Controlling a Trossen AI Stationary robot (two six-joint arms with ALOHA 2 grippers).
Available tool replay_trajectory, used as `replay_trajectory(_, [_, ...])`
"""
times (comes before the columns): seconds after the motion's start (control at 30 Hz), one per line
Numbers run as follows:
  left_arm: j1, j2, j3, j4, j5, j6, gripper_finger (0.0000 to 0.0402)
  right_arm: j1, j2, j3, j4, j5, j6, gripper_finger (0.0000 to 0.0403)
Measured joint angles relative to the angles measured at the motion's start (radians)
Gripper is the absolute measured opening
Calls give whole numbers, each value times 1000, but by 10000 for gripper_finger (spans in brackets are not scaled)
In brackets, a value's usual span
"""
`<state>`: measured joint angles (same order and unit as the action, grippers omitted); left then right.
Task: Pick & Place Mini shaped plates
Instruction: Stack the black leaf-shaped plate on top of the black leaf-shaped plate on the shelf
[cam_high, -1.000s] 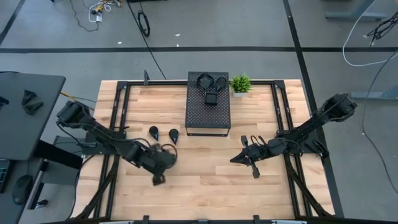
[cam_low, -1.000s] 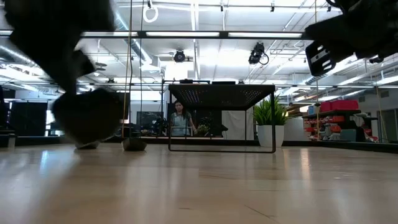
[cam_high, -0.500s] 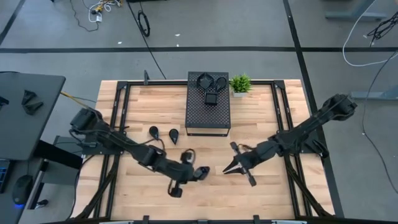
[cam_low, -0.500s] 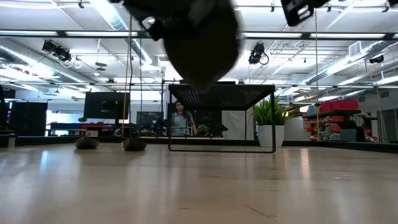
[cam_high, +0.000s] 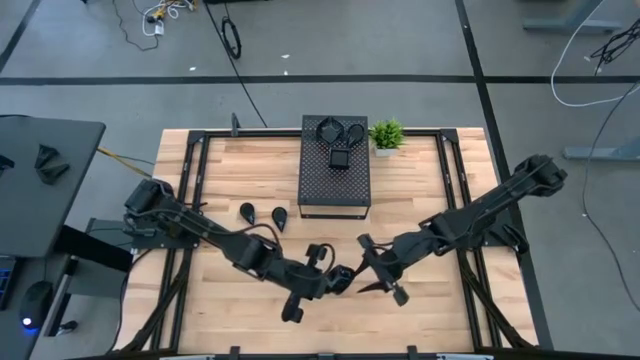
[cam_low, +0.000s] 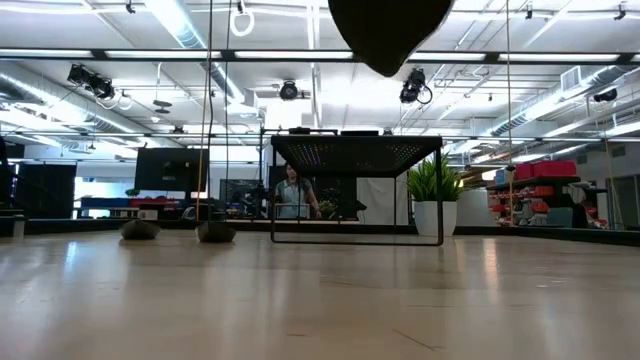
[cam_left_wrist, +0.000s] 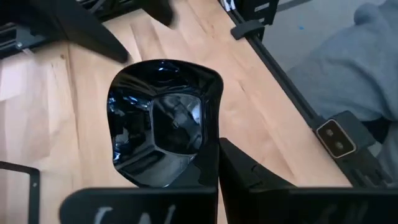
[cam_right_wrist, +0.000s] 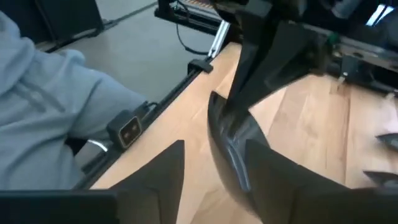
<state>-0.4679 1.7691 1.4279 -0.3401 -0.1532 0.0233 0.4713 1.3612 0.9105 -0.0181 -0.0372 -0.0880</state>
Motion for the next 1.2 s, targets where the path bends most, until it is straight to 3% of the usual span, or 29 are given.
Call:
replay_trajectory(0.27, [19, 0, 6, -13, -6, 12, 2, -19, 86, 9, 73, -6, -29, 168])
replay_trajectory(0.6, [43, 0, 5, -25, -10, -12, 5, -19, 98, 8, 86, -6, -27, 50])
replay_trajectory(0.7, [48, 0, 5, -16, -19, -12, 24, -20, 97, 8, 62, -9, -31, 12])
replay_trajectory(0.83, [62, -2, 5, -12, -20, -34, 78, -20, 97, 8, 19, -19, -44, 11])
replay_trajectory(1.07, [85, -79, 6, -171, 47, -134, 165, -18, 96, 8, 11, -288, -54, 4])
replay_trajectory(1.2, [58, -127, 6, -419, -84, -246, 179, -19, 60, 8, 74, -360, -124, 8])
